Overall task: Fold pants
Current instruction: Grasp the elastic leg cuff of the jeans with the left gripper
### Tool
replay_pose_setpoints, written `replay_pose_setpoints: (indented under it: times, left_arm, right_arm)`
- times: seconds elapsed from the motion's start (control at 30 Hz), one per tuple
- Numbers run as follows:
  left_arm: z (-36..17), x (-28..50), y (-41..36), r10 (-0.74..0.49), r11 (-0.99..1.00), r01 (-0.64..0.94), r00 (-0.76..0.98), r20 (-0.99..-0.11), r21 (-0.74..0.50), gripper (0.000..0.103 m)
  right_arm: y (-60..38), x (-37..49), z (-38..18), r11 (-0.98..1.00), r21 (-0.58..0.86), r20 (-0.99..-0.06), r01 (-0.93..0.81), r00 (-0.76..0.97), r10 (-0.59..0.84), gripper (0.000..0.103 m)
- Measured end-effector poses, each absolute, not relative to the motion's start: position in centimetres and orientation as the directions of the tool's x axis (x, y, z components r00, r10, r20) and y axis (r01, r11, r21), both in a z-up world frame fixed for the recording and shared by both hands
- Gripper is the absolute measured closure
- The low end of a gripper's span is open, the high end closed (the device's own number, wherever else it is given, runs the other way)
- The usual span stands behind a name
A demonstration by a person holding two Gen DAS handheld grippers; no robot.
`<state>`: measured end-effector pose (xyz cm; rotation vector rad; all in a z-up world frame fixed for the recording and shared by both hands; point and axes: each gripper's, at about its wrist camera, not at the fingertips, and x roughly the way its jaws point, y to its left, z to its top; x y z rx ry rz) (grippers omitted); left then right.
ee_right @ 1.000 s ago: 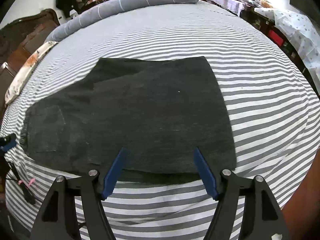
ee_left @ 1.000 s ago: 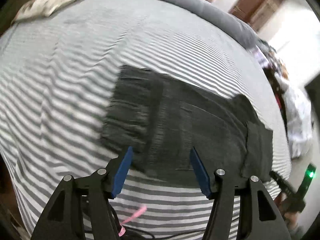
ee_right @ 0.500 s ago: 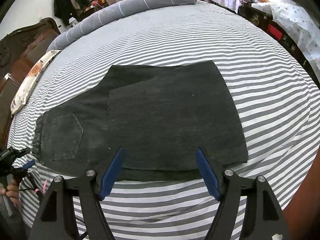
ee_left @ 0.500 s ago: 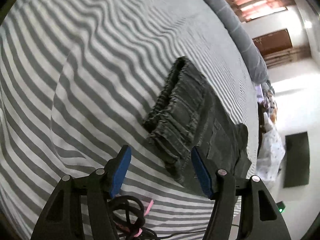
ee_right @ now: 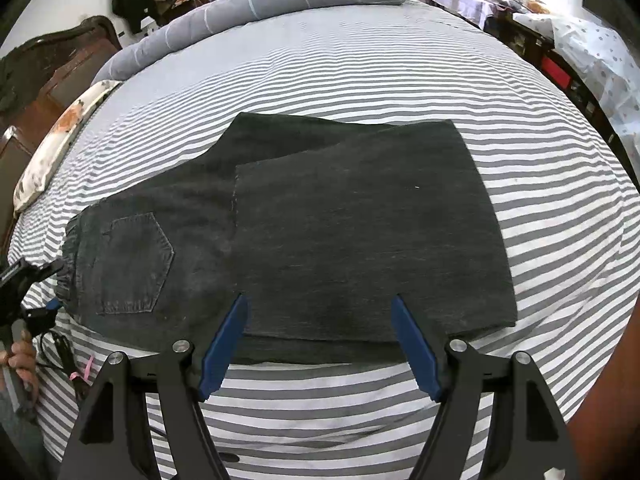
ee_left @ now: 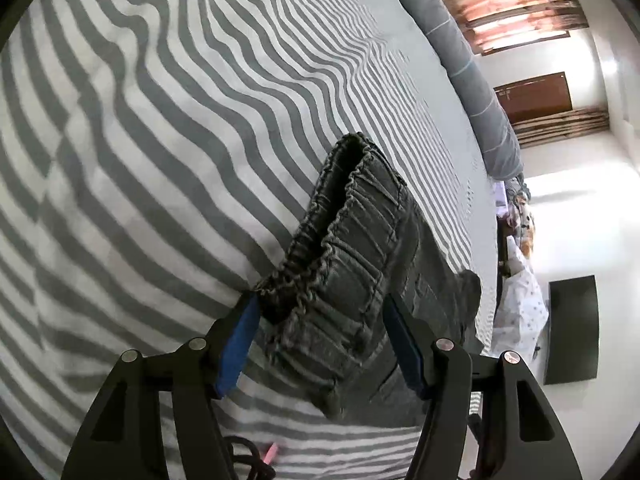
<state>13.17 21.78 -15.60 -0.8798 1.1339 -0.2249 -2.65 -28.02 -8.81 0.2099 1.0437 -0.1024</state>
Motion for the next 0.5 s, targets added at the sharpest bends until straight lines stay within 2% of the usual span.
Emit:
replay_pose_setpoints:
  times: [0.07,0.17,0.27,0.33,0.37,0.5]
  left_arm:
    - [-15.6,13.5,21.8,-0.575,0.662,-0.239,0.444,-0.687,-0.710,0.039]
    - [-15.7,13.8,21.6,-0.587,0.662,-0.211,0.451,-0.672,-0.720,0.030]
    - [-15.3,14.0,20.6,-0.568,0.704,-0.167,0.449,-0.689,-0.690,0.029]
    - [-14.8,13.8,19.7,-0.517,0.766,-0.135,0.451,-0.727,-0.628,0.042]
    - [-14.7,13.7,19.5,-0.495,0.784,-0.135,0.451,-0.742,-0.606,0.052]
    - [-14.6,13.4,19.5,-0.480,0.788,-0.147,0.463,-0.745,-0.598,0.065]
  right_arm:
    - [-27.6,-2.4,-8.8,0.977,0.121,-0.865,0.175,0.502,0.017,0.031]
    - [-27.2,-1.9,-9.0,0.977,0.120,-0.869,0.175,0.494,0.018,0.031]
    - [-26.8,-1.7,-9.3,0.976,0.129,-0.871,0.177,0.490,0.026,0.031]
    - [-26.4,-1.6,-9.5,0.976,0.135,-0.871,0.173,0.490,0.034,0.031]
    - [-26.3,-1.6,-9.6,0.976,0.134,-0.871,0.169,0.490,0.035,0.031]
    - [-26.3,-1.7,-9.7,0.977,0.132,-0.871,0.165,0.491,0.035,0.031]
